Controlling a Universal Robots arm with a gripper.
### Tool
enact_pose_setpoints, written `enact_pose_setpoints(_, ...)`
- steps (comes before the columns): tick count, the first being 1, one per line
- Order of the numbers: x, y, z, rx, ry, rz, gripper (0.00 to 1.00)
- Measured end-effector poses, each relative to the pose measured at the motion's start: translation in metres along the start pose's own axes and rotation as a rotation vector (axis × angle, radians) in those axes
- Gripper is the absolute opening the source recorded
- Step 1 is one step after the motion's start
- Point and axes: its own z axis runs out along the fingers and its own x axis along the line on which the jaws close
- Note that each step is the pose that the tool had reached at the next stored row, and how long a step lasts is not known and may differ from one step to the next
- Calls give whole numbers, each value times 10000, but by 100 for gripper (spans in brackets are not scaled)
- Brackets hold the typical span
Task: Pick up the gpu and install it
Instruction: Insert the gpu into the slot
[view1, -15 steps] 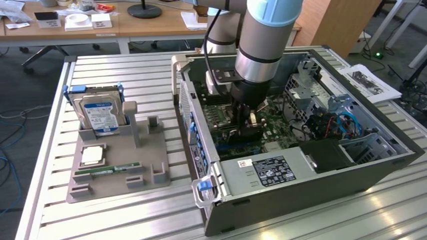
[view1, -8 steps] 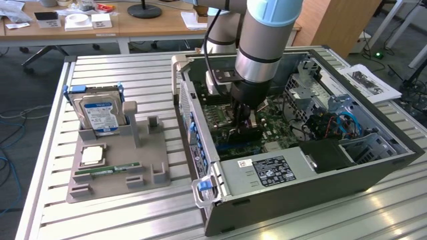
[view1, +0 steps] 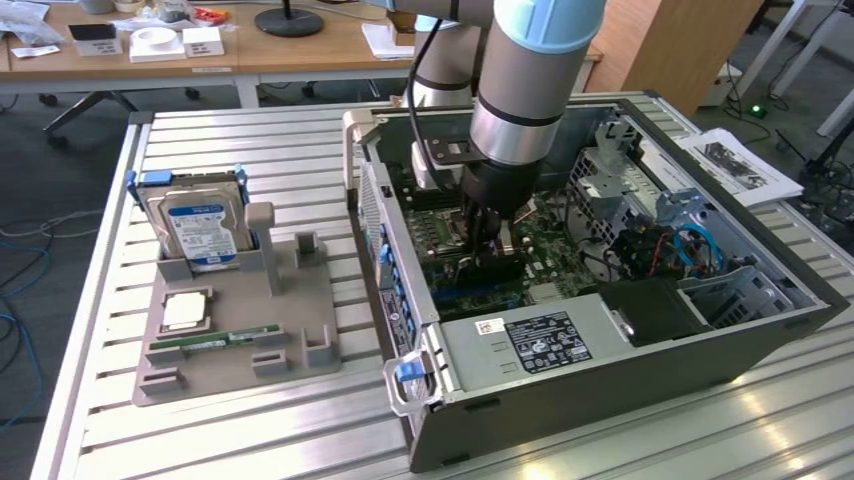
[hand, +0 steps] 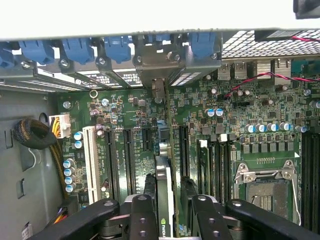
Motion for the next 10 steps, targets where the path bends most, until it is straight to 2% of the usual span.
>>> enact_pose_setpoints(10, 4, 2, 25, 2, -2, 1, 33)
